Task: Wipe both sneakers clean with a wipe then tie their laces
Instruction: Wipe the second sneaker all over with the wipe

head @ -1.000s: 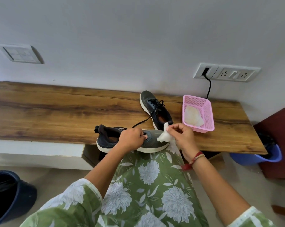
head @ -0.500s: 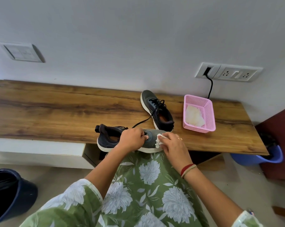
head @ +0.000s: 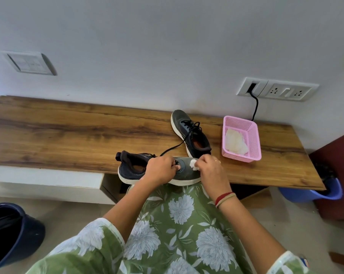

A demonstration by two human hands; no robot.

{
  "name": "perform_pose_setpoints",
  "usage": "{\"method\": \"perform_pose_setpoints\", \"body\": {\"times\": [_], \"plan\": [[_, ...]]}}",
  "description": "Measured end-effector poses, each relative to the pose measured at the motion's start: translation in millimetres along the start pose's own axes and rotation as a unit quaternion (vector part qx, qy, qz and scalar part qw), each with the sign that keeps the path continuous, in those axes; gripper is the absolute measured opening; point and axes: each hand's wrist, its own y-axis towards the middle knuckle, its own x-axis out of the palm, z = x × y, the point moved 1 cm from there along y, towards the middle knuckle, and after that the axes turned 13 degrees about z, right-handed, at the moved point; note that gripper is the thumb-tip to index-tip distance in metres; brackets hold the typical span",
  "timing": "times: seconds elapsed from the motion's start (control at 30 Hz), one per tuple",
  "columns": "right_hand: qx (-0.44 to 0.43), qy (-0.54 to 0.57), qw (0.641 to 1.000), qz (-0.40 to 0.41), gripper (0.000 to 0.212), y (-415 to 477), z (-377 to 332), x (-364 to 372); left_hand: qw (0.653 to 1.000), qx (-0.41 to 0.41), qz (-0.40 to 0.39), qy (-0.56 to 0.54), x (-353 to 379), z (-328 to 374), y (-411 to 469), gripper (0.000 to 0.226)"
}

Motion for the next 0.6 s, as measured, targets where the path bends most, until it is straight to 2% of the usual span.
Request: {"method": "perform_pose_setpoints", "body": {"times": [0.1,0.23,0.33,0.4,0.5,0.6], "plan": [[0.008,-0.004,1.000,-0.003,0.020,-10,-4,3,1.000,0.002,0.008,0.003,2,0,-1,0.027],[0.092,0.046,0.994,-0.022,0.027,-15,0,2,1.000,0.005,0.010,0.006,2,0,-2,0.028],[0.141,0.091,0.986,-0.023,0.022,-14,6,-5,1.000,0.006,0.009,0.004,1,0,-2,0.030],[0.123,0.096,0.988,-0.004,0.020,-9,9,-12,1.000,0.008,0.012,0.004,2,0,-2,0.029],[0.068,0.091,0.993,-0.040,0.019,-5,10,-10,1.000,0.007,0.014,0.005,2,0,-2,0.030],[0.103,0.096,0.988,-0.071,0.020,-9,7,-5,1.000,0.006,0.015,0.007,2,0,-2,0.030]]}}
